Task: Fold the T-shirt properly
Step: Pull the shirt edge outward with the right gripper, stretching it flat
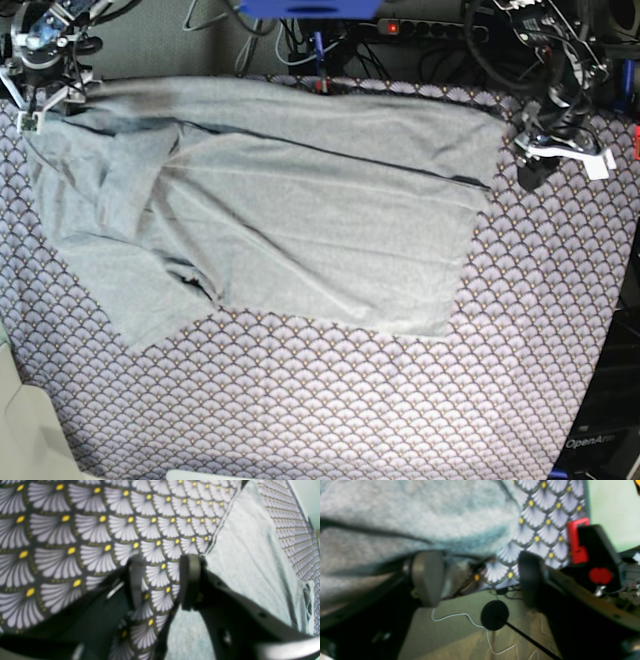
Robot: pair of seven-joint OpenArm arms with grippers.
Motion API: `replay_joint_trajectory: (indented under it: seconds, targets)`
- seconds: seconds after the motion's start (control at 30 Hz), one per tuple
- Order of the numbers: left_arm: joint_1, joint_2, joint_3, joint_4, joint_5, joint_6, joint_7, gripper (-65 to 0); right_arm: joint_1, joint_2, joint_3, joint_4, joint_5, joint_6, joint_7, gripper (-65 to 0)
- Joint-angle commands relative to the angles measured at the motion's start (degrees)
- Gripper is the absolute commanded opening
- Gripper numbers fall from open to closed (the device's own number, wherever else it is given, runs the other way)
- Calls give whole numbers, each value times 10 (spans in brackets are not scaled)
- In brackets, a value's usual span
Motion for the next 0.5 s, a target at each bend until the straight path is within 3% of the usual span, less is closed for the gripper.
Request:
replay_joint_trajectory:
  seconds: [0.0, 0.47]
  targets:
    - [-4, -6, -1, 9, -12, -6, -10, -413, 0, 2, 0, 1, -14, 0, -14, -148]
    - [-11, -6, -1, 9, -9, -6, -10, -413, 14, 16, 31, 31, -15, 0, -14, -147]
